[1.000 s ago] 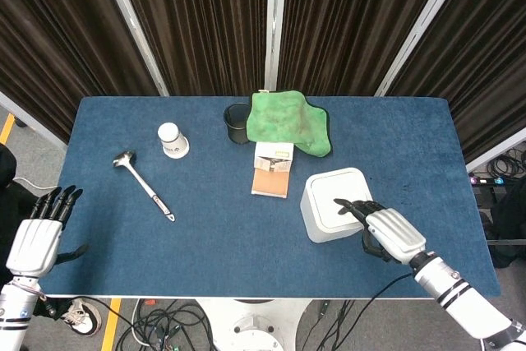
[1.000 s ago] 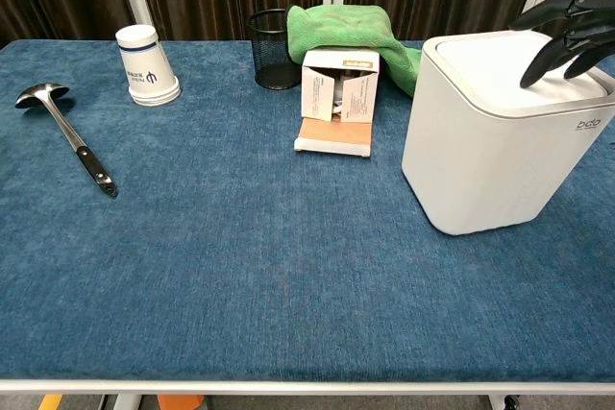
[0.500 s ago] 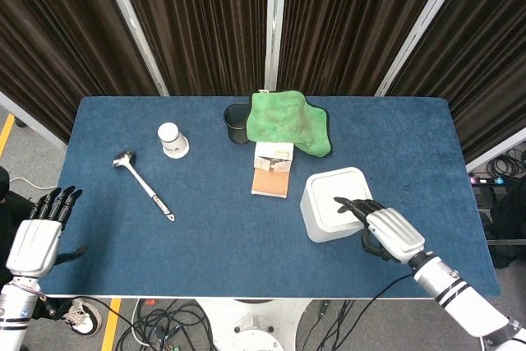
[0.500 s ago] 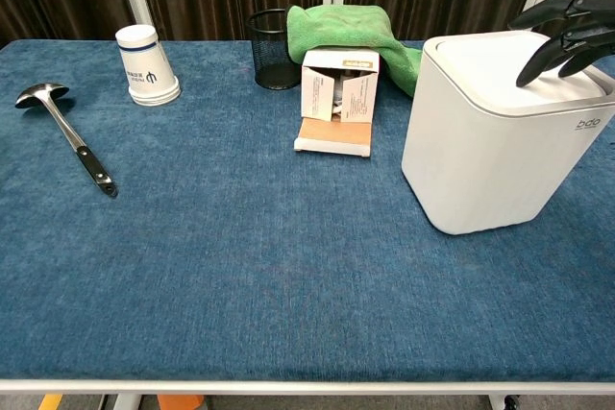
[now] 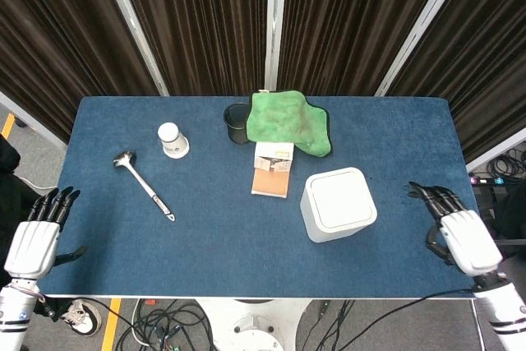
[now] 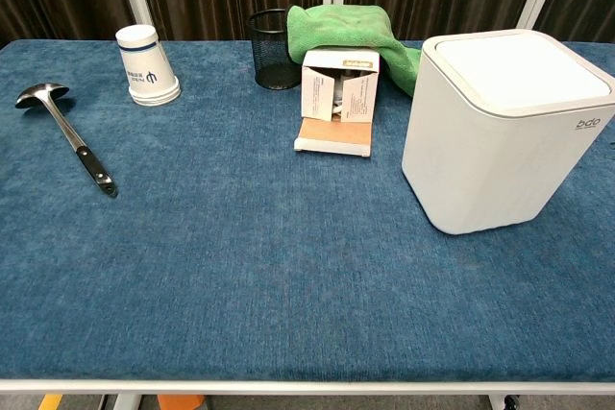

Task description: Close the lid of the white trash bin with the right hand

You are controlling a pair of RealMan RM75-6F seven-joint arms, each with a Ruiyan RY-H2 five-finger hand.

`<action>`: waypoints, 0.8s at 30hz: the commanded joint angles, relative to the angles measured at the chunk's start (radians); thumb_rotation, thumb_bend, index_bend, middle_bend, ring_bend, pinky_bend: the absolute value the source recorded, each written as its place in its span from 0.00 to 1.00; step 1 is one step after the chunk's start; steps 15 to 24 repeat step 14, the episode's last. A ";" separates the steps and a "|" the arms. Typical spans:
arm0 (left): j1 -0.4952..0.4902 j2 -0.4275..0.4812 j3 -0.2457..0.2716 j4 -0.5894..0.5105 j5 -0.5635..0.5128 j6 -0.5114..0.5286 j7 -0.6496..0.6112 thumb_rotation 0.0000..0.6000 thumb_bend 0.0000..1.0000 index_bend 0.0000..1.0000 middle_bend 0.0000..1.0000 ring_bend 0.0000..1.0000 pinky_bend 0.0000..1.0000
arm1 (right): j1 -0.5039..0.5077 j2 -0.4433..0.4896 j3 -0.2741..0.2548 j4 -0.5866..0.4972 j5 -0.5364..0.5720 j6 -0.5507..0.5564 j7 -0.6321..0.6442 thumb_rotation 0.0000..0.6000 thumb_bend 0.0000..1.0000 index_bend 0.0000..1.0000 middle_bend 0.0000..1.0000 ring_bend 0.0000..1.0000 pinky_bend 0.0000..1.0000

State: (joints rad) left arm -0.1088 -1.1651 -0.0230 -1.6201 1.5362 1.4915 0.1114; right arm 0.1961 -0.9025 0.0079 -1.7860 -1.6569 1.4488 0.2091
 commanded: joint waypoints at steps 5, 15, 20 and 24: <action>0.001 0.004 -0.001 -0.008 0.003 0.004 -0.001 1.00 0.00 0.08 0.06 0.01 0.12 | -0.181 -0.277 0.000 0.456 0.143 0.148 -0.088 1.00 0.34 0.00 0.05 0.01 0.00; 0.009 -0.009 -0.003 0.027 0.017 0.029 -0.042 1.00 0.00 0.08 0.06 0.01 0.12 | -0.164 -0.322 0.026 0.414 0.172 0.102 -0.210 1.00 0.00 0.00 0.00 0.00 0.00; 0.009 -0.009 -0.003 0.027 0.017 0.029 -0.042 1.00 0.00 0.08 0.06 0.01 0.12 | -0.164 -0.322 0.026 0.414 0.172 0.102 -0.210 1.00 0.00 0.00 0.00 0.00 0.00; 0.009 -0.009 -0.003 0.027 0.017 0.029 -0.042 1.00 0.00 0.08 0.06 0.01 0.12 | -0.164 -0.322 0.026 0.414 0.172 0.102 -0.210 1.00 0.00 0.00 0.00 0.00 0.00</action>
